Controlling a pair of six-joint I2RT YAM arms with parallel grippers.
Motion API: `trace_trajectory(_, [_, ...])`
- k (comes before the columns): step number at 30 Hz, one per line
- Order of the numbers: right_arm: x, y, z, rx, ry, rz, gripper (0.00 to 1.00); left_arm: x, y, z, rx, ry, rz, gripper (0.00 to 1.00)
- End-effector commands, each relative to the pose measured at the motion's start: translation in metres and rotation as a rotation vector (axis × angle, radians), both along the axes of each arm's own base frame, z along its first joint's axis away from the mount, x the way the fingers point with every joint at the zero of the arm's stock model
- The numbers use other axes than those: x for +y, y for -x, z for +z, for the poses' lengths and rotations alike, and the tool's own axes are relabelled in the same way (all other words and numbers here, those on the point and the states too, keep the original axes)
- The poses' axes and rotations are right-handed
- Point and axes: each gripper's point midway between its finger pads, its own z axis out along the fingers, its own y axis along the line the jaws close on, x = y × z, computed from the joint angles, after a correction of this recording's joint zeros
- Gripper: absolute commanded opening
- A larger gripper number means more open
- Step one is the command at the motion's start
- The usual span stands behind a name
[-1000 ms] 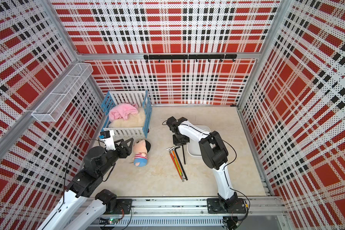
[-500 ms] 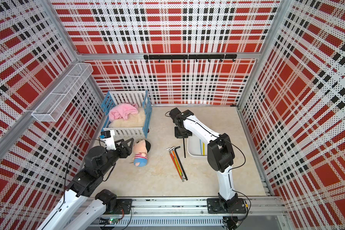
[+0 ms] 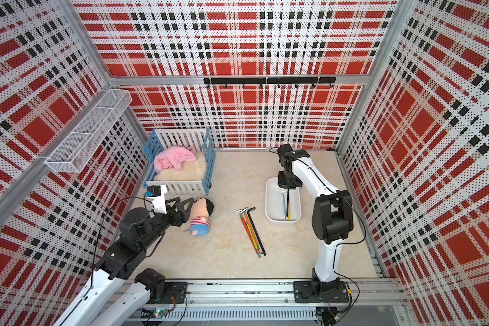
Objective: Put the hex key on the desktop into the storage box
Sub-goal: Place the Allen key in the storage box.
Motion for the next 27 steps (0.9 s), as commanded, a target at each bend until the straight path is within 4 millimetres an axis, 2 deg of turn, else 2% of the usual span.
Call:
trace_trajectory(1, [0.002,-0.009,-0.011,0.005,-0.002,0.049,0.00,-0.007,0.006,0.011,-0.070,0.002,-0.055,0.73])
trace_trajectory(4, [0.002,-0.010,-0.022,0.029,0.011,0.065,0.00,-0.003,0.006,0.013,-0.076,0.004,-0.029,0.73])
trace_trajectory(9, [-0.002,-0.009,-0.035,0.058,0.040,0.084,0.00,-0.020,0.010,0.009,-0.060,-0.006,-0.129,0.71])
trace_trajectory(15, [0.001,-0.006,-0.051,0.093,0.039,0.101,0.00,-0.034,0.020,0.014,-0.087,0.018,-0.231,0.71])
trace_trajectory(22, [0.003,0.001,-0.064,0.124,0.054,0.113,0.00,-0.060,0.047,0.021,-0.135,0.064,-0.424,0.73])
trace_trajectory(27, [0.003,0.004,-0.074,0.142,0.060,0.111,0.00,-0.071,0.063,0.024,-0.153,0.097,-0.511,0.74])
